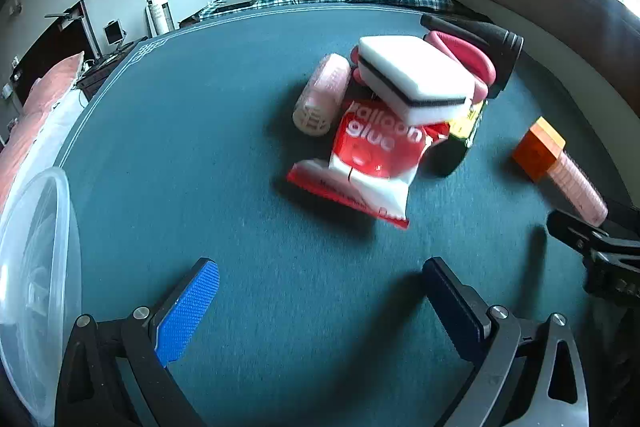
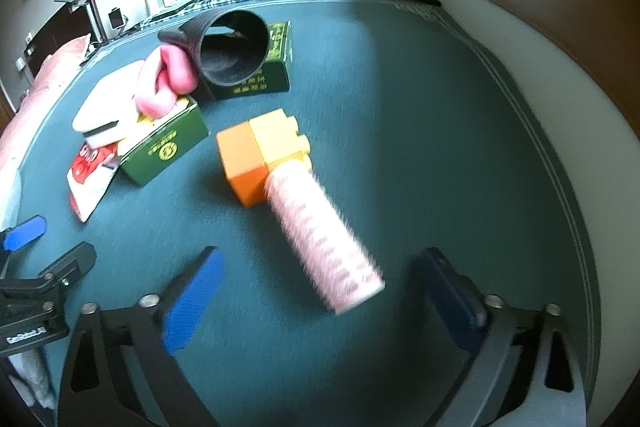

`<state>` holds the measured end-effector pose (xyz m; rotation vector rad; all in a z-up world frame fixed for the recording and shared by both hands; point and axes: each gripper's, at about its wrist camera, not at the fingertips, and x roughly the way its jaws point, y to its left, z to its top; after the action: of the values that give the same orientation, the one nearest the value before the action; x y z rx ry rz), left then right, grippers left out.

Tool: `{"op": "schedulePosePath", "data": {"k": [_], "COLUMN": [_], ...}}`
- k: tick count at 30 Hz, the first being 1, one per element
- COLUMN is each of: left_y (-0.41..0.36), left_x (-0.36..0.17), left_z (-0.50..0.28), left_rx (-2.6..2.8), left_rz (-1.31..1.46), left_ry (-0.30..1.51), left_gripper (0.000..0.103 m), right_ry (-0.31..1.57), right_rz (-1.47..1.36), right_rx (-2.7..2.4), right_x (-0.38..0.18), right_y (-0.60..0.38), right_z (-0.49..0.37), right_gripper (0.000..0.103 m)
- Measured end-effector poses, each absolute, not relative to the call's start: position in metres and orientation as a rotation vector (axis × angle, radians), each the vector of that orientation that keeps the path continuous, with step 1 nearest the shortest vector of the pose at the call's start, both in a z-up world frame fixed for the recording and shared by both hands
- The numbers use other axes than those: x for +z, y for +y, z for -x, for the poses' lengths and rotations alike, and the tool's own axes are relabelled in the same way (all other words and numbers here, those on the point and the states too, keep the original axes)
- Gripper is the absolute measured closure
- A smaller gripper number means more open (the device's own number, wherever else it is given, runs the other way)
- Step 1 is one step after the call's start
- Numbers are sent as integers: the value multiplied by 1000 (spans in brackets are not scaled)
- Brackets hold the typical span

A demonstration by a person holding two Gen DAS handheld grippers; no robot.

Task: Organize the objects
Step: 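Grasp the red Balloon glue packet with the left tool while the right tool grasps the pink hair roller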

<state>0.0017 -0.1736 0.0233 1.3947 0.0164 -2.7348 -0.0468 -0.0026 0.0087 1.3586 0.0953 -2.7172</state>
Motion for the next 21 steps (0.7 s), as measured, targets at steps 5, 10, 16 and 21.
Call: {"op": "schedulePosePath", "data": {"k": [5, 10, 16, 21], "left_y": [-179, -179, -175, -171], "left_x": [28, 35, 36, 31], "left_z": [11, 18, 32, 37], "left_rx": [-2747, -2782, -2804, -2797], "left_rz": [-1385, -1356, -1337, -1369], "left_ry": [65, 82, 57, 37], "left_gripper": [1, 1, 4, 22], "right_ry": [132, 132, 130, 126], "right_rz": [-1305, -1272, -1255, -1243], "right_rx": [-2725, -2737, -2745, -2752], "right_x": [11, 11, 10, 10], "right_y": [-11, -13, -13, -12], "right_z": [51, 49, 45, 43], "right_gripper": [27, 38, 41, 42]}}
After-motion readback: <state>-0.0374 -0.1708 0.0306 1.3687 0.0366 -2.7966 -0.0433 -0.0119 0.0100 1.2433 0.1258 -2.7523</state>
